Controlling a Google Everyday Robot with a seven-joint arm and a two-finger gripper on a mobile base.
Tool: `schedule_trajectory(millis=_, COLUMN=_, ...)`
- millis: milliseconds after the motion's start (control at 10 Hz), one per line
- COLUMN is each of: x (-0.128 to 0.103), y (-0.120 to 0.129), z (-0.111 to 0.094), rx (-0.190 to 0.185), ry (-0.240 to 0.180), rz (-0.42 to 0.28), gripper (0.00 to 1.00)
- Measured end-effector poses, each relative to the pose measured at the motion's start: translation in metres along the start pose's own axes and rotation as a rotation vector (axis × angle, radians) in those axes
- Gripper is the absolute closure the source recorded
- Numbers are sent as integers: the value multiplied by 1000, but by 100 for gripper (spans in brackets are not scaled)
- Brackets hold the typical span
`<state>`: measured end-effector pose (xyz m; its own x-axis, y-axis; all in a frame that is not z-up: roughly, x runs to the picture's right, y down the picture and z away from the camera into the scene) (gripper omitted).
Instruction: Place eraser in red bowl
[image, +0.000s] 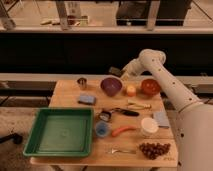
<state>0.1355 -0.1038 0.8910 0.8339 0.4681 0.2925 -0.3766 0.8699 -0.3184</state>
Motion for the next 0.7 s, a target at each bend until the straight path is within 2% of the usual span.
schedule_trajectory(millis=200, x=22, y=-12, z=-13, rx=39, ry=0, rz=57, gripper=100)
schedule_trajectory(millis=700, x=122, y=-55, z=-60, rx=134, ry=27, rz=178, gripper=100)
